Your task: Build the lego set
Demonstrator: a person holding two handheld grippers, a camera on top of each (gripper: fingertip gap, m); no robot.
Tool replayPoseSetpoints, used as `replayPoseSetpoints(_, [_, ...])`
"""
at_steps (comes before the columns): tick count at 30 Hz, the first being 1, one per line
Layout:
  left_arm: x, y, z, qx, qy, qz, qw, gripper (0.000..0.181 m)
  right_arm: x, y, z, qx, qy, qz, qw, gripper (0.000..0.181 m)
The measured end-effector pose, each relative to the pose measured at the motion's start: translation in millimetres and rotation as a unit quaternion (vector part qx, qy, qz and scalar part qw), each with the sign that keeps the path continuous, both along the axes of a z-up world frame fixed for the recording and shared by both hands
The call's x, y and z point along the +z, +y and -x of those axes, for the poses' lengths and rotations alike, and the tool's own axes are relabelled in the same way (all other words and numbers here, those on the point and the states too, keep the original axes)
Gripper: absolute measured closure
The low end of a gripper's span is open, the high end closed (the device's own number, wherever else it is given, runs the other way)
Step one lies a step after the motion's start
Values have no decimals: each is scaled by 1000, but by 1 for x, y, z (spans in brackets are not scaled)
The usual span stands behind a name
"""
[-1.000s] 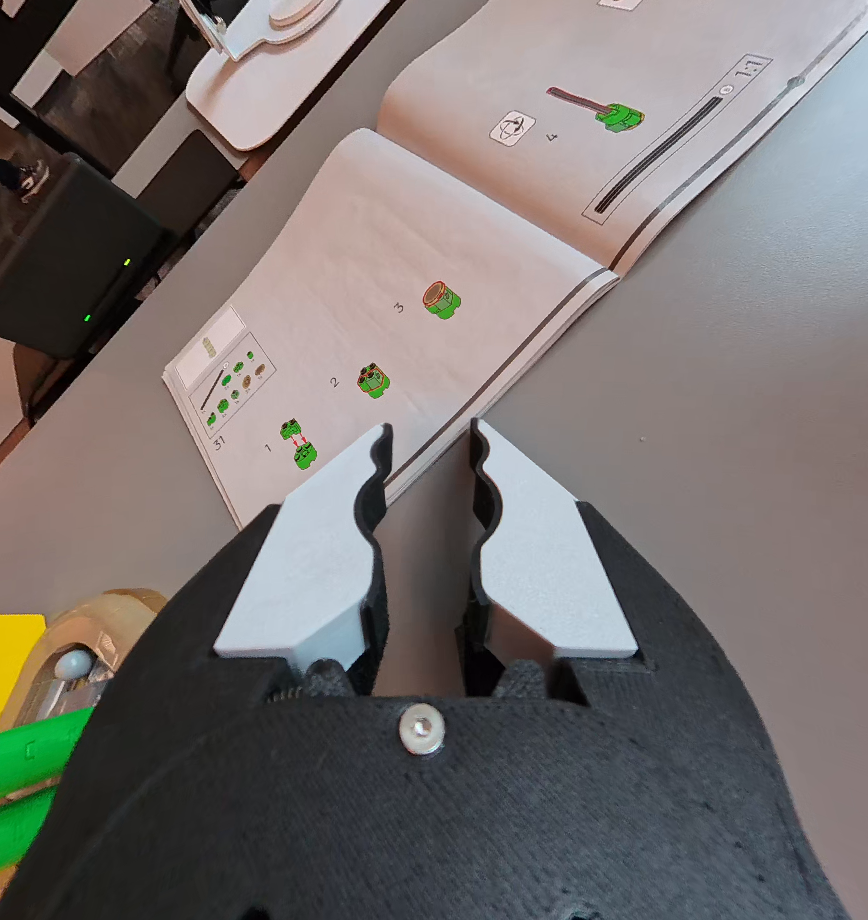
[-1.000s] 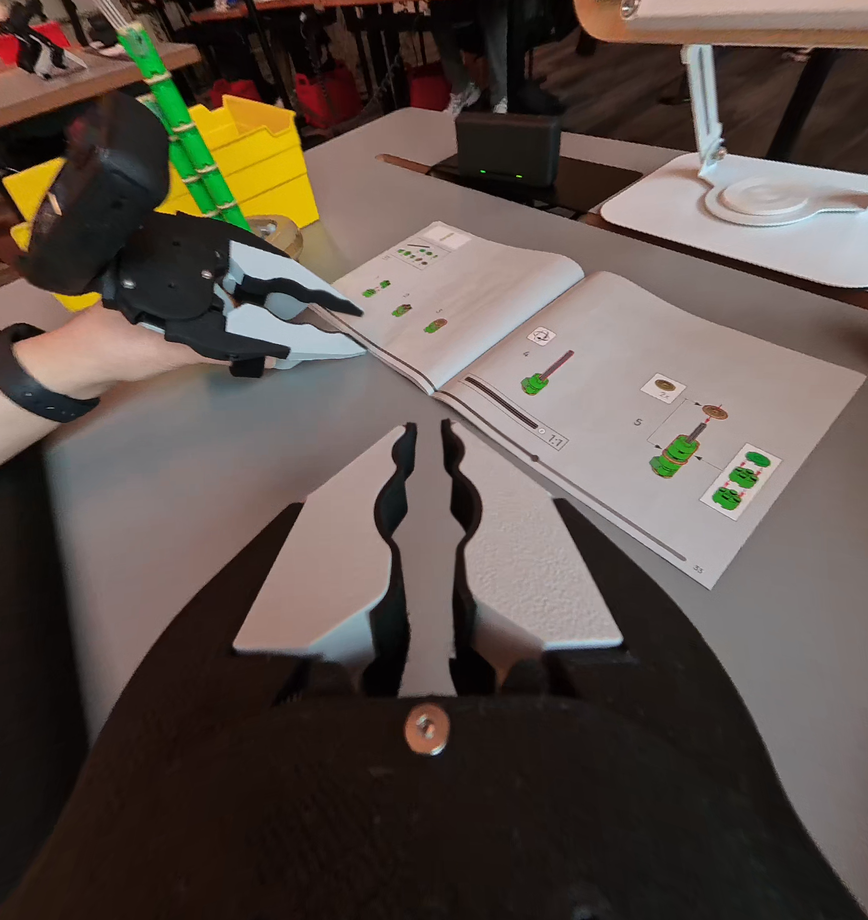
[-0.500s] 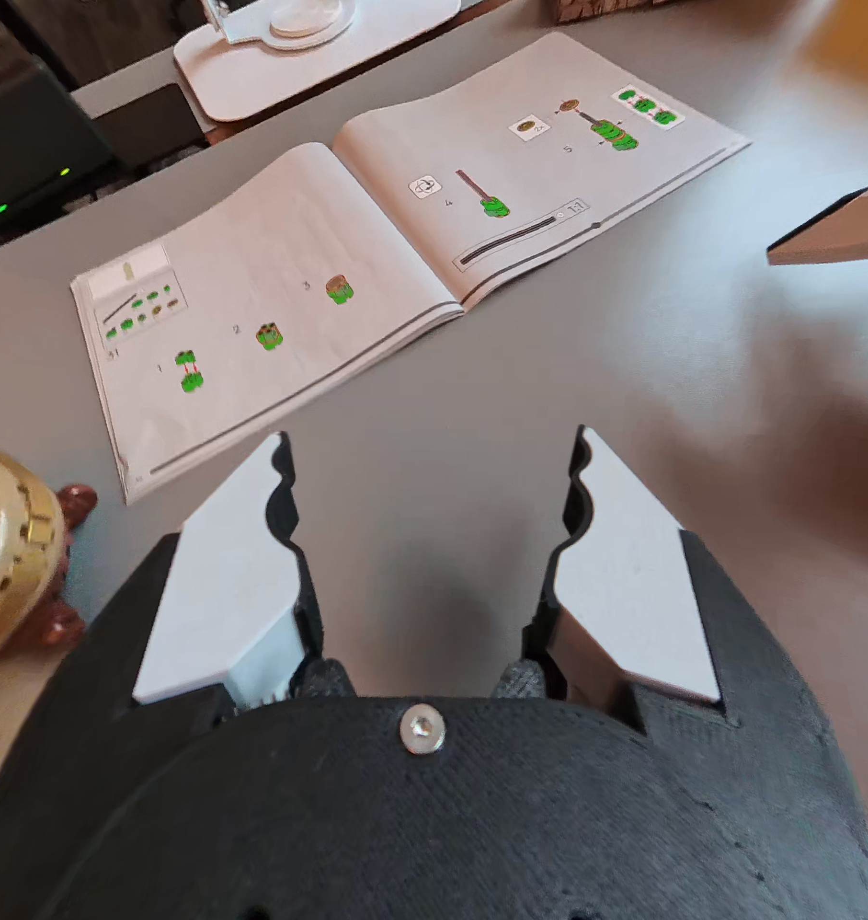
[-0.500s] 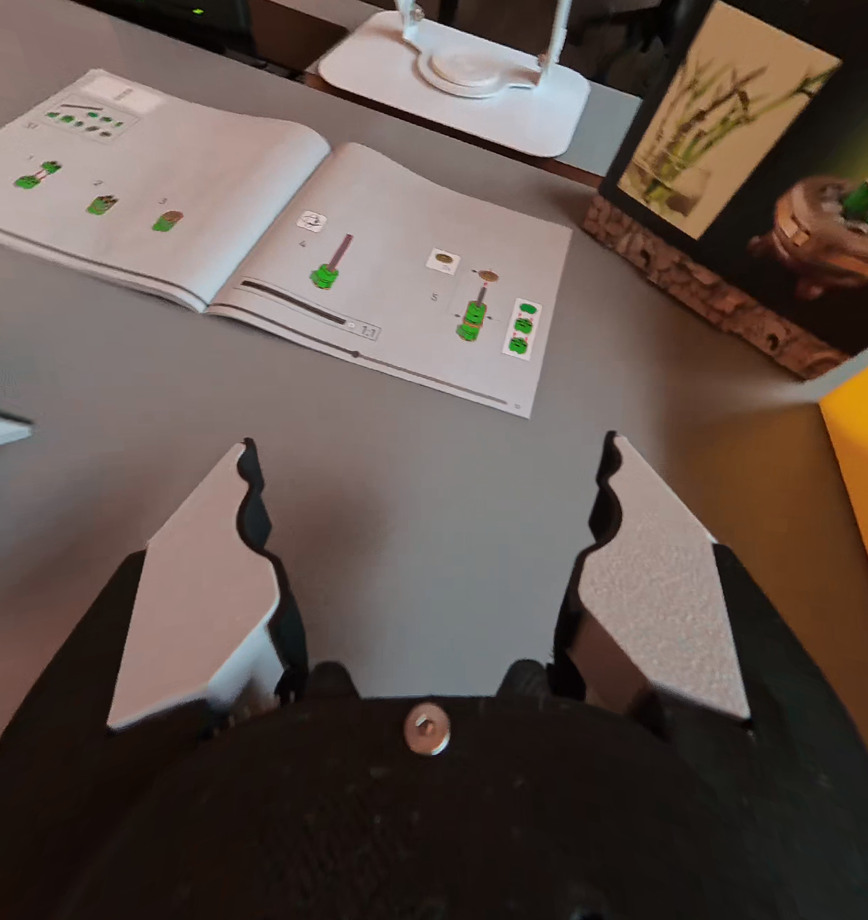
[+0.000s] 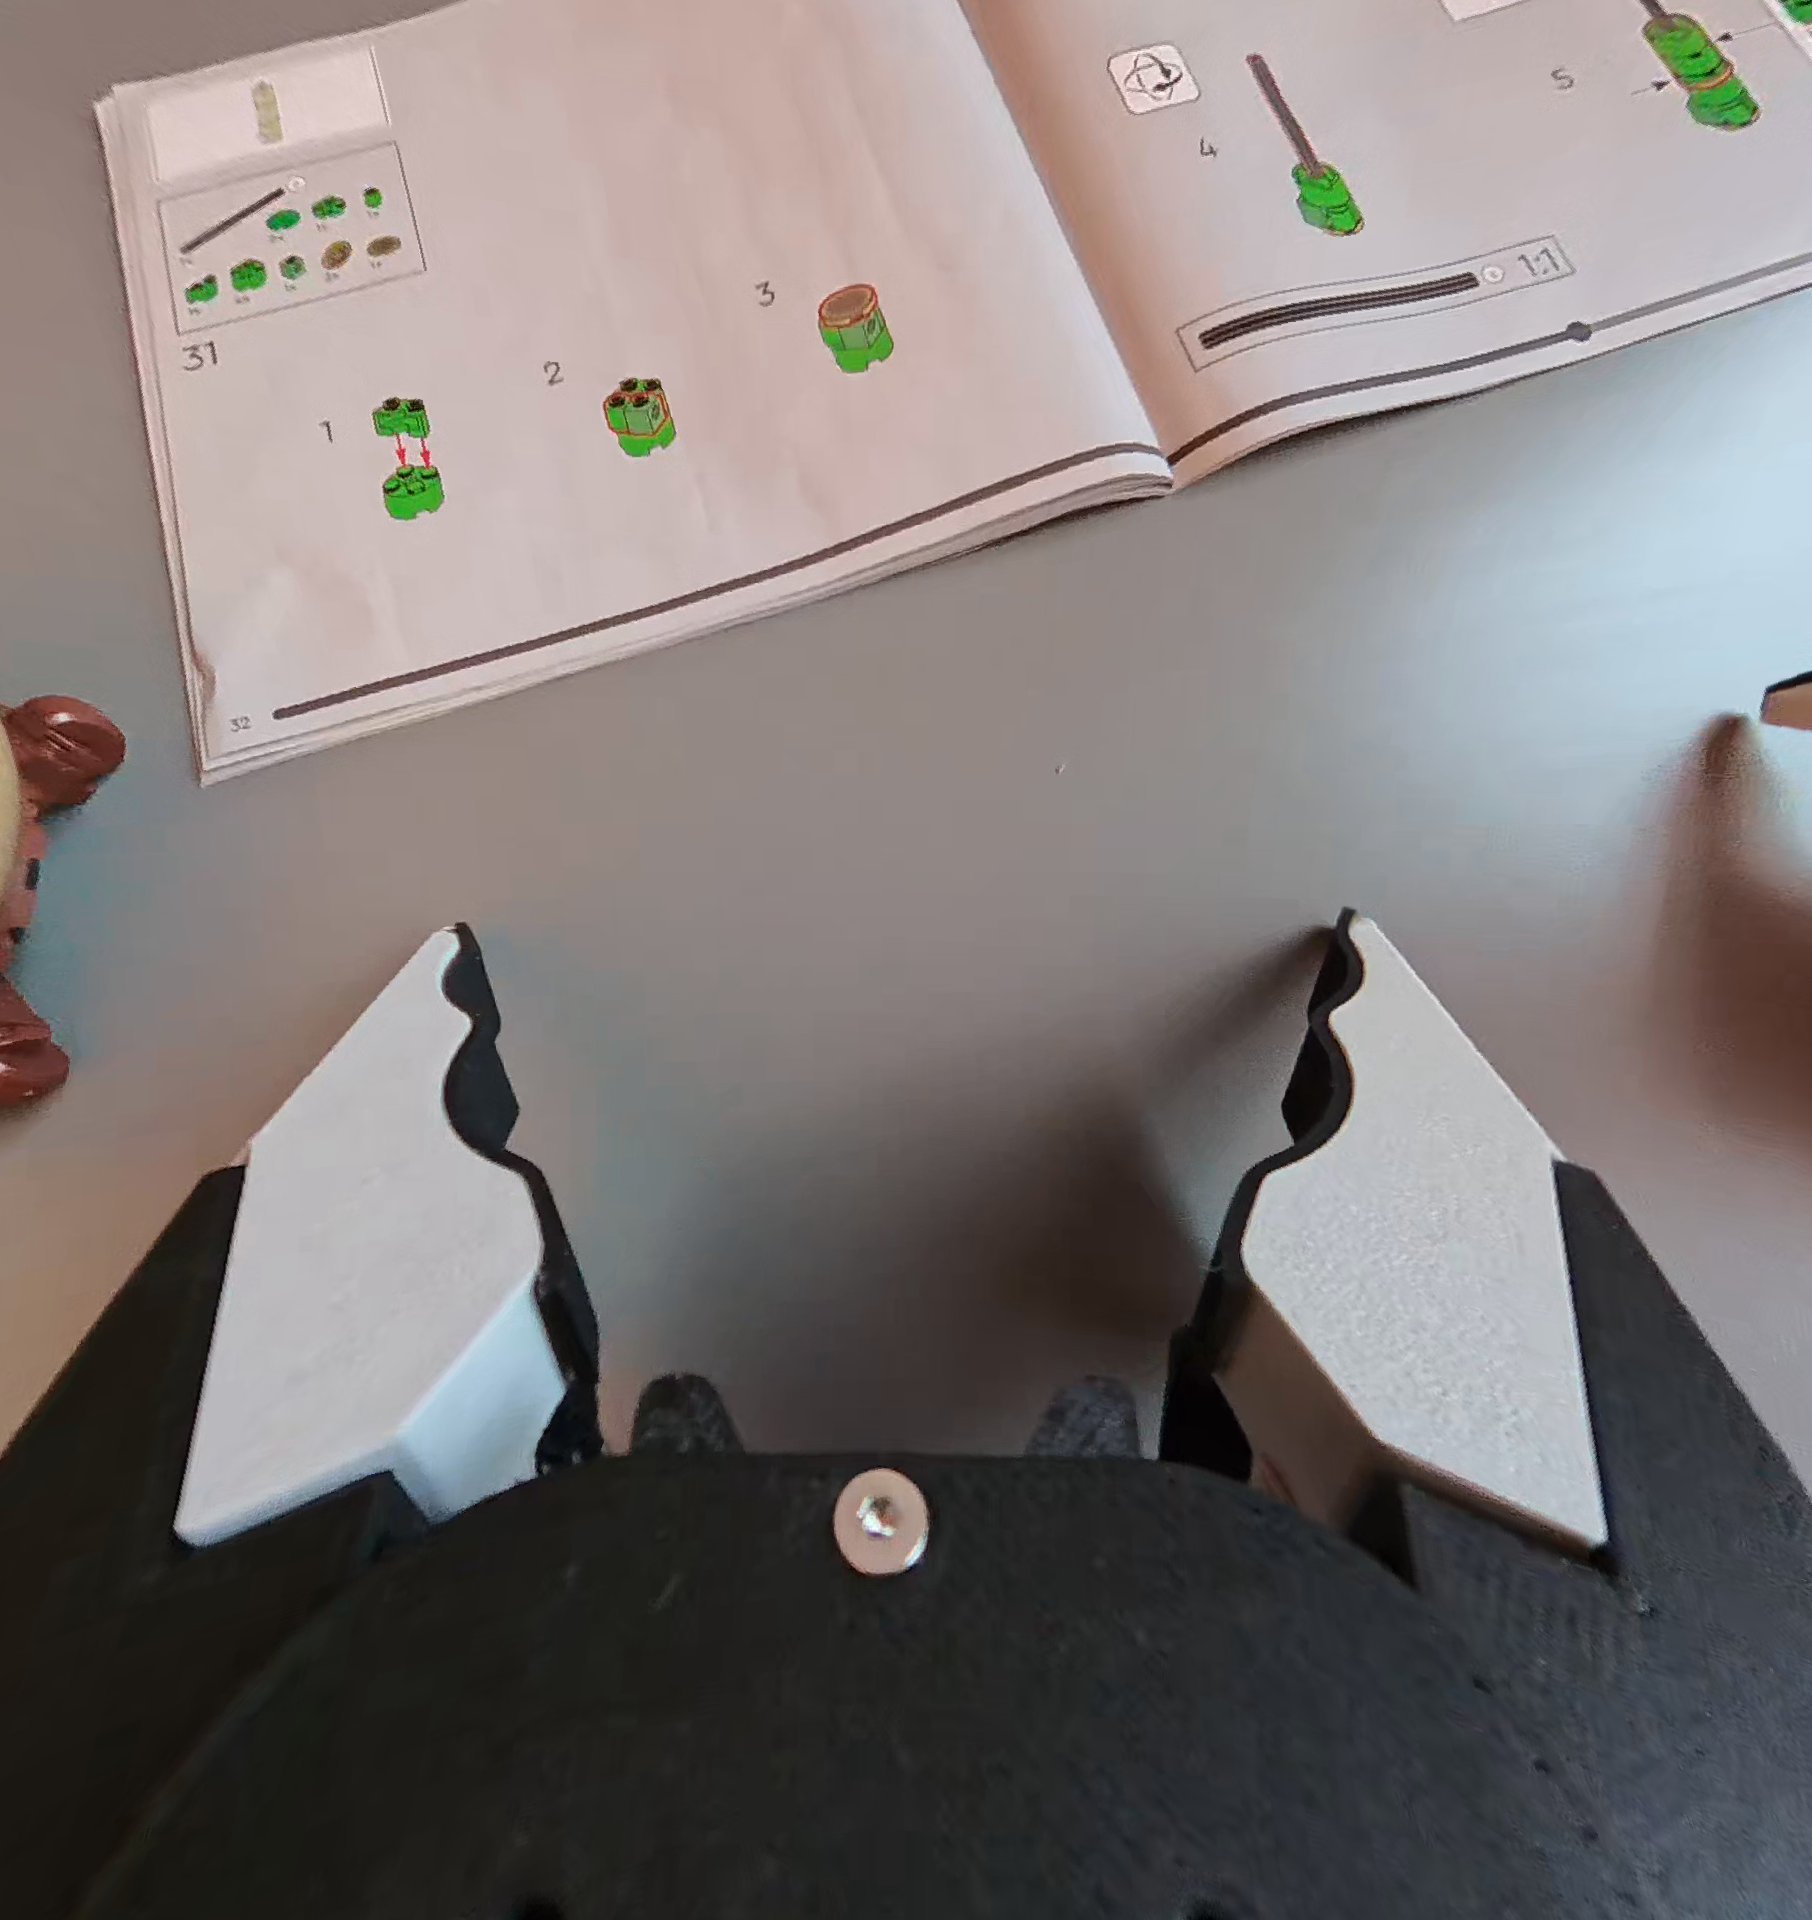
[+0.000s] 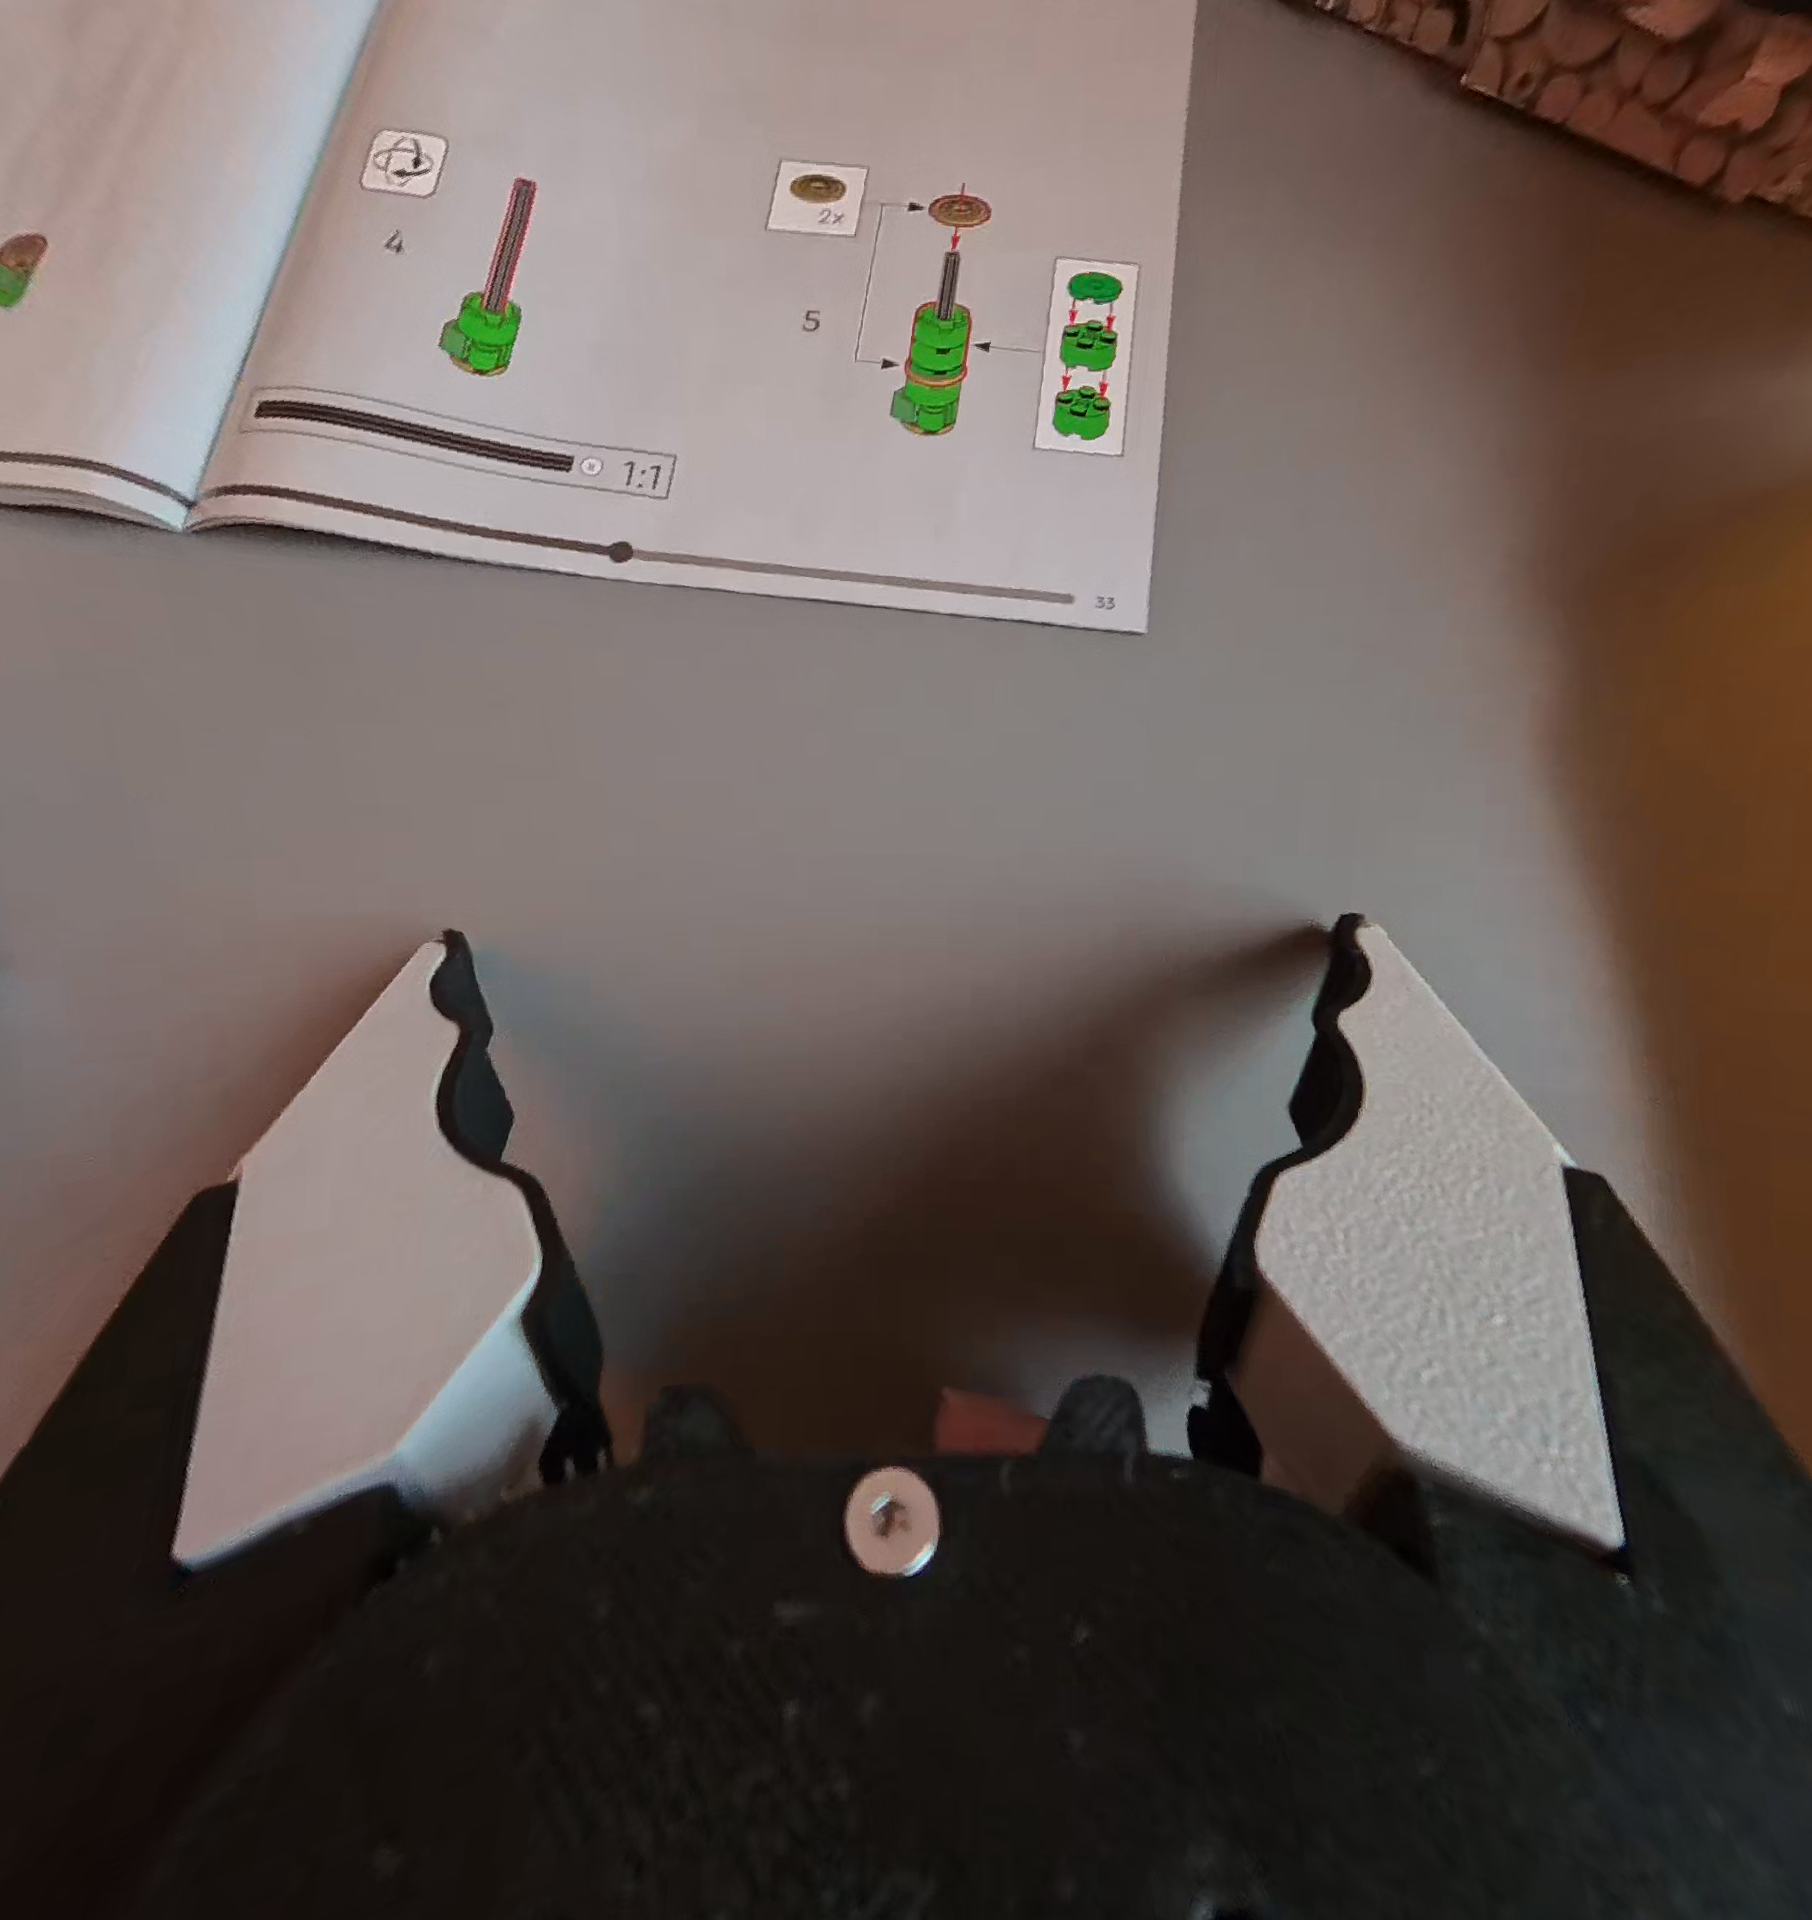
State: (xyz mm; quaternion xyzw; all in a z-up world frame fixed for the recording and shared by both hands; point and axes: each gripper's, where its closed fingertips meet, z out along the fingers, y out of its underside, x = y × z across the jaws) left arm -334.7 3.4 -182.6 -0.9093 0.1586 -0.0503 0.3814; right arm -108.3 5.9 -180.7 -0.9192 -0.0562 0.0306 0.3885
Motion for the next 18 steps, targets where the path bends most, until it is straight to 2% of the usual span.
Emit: replayPoseSetpoints(18, [-2, 6, -5, 47, -4, 5, 999, 24, -1, -2, -4, -42, -7, -3, 999, 29])
